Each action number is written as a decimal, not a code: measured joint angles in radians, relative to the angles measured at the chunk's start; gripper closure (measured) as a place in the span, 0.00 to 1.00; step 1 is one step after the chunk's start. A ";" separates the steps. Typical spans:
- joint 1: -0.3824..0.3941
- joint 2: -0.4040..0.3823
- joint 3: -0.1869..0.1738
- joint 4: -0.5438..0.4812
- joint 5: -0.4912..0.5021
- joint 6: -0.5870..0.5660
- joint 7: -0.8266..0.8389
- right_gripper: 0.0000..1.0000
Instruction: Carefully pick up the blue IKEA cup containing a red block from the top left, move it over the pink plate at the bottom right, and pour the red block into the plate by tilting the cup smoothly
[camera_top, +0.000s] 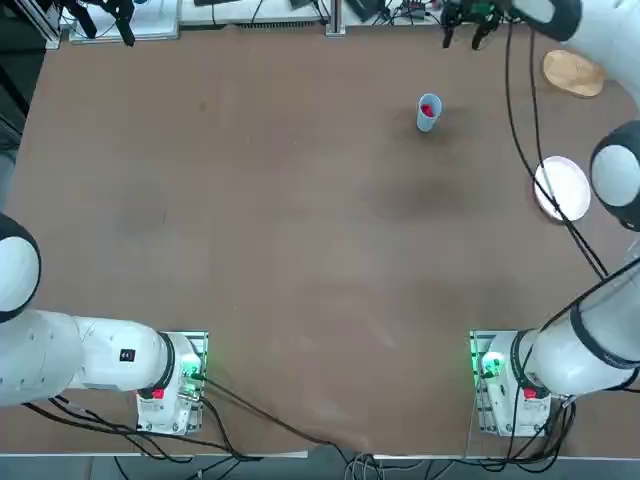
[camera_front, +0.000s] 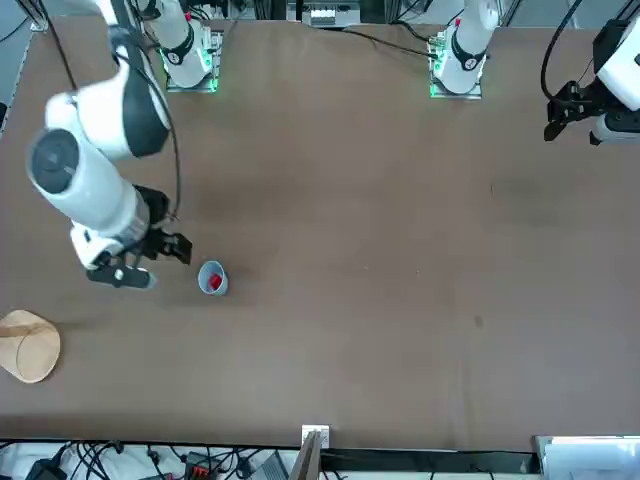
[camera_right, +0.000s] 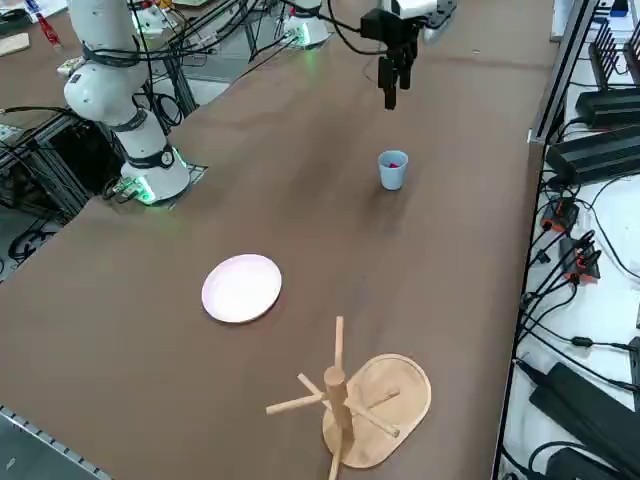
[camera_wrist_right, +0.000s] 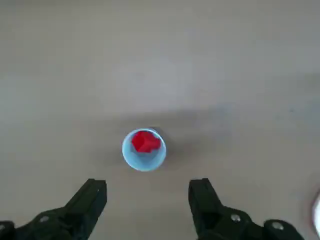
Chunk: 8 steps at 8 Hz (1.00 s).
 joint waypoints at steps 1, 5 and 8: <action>0.012 0.015 0.000 0.000 -0.004 0.018 0.020 0.00; 0.013 0.013 -0.004 0.008 -0.005 0.021 0.026 0.00; 0.013 0.017 -0.005 -0.002 -0.002 0.046 0.033 0.00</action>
